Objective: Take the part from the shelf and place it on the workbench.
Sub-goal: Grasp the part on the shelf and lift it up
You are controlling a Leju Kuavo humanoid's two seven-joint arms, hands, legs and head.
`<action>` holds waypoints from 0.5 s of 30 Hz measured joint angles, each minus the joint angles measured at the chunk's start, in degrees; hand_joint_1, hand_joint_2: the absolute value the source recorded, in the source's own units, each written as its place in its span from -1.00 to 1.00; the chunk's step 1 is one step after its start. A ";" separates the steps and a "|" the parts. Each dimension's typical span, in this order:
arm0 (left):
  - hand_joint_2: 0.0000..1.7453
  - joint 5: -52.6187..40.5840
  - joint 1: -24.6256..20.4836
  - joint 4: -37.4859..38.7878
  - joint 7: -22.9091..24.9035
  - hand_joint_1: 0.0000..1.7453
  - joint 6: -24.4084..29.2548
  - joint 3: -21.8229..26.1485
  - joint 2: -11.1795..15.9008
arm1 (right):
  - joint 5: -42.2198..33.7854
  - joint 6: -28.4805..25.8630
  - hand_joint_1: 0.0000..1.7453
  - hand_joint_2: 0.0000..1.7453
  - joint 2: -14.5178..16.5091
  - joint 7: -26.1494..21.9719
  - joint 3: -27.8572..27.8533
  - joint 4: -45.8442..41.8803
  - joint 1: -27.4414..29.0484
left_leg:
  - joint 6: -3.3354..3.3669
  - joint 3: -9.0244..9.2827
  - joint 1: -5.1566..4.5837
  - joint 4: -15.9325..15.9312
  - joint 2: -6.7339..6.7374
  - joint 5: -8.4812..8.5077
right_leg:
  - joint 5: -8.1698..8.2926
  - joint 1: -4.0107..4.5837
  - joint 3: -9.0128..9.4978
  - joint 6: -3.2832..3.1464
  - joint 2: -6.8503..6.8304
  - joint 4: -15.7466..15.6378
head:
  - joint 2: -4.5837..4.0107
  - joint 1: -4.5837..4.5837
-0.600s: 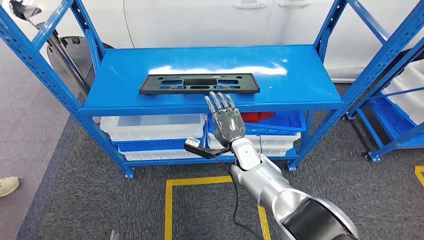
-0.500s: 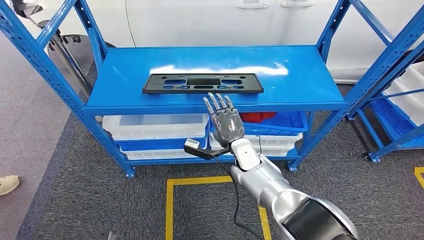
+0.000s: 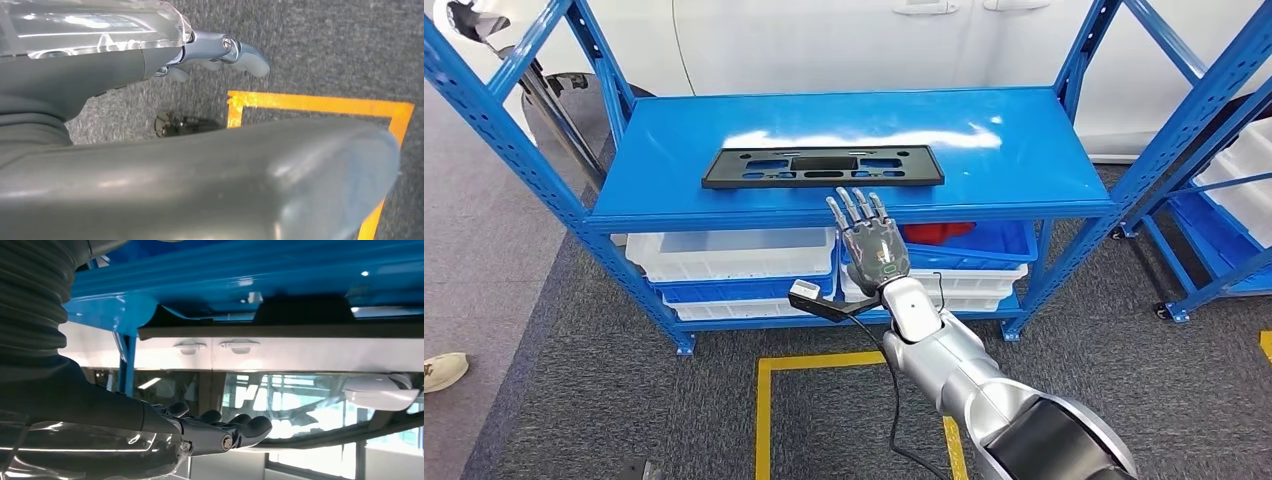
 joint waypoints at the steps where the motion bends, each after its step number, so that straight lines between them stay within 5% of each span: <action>1: -1.00 -0.02 -0.01 0.00 -0.01 -1.00 0.01 0.00 0.00 | 0.01 0.00 -1.00 1.00 0.16 -0.03 -0.10 0.01 -0.07 | -0.26 -0.81 0.03 1.91 0.02 -1.17 | 0.09 -0.19 0.25 -0.29 -0.04 -0.29 | 0.00 0.00; 4: -1.00 -0.04 0.08 0.00 -0.01 -1.00 0.14 0.04 0.01 | 0.07 0.04 -1.00 1.00 0.52 -0.18 -0.22 0.11 -0.02 | -0.88 -6.02 0.25 12.57 0.05 -5.88 | -0.04 -0.19 0.58 -0.74 -0.08 -0.41 | 0.00 -0.01; 6: -1.00 -0.03 0.20 0.00 0.00 -1.00 0.21 0.06 0.02 | 0.08 0.06 -1.00 1.00 0.56 -0.34 -0.22 0.22 0.21 | -1.09 -7.63 0.28 14.96 0.06 -5.46 | -0.23 -0.20 0.74 -0.70 -0.06 -0.35 | 0.00 -0.01; 10: -1.00 -0.03 0.12 0.01 -0.02 -1.00 0.26 0.12 0.10 | 0.20 0.08 -1.00 1.00 0.81 -0.63 -0.25 0.33 0.13 | -0.68 -1.38 0.30 1.71 0.18 1.29 | -1.13 -0.01 1.33 0.04 0.06 0.15 | 0.00 -0.01; 15: -1.00 -0.23 0.18 0.02 -0.14 -1.00 0.12 0.18 0.10 | 0.53 0.10 -1.00 1.00 0.99 -0.71 -0.39 0.40 -0.05 | 1.05 -0.12 0.22 -0.95 0.00 1.23 | -2.14 0.05 0.93 1.51 0.10 1.17 | 0.00 0.00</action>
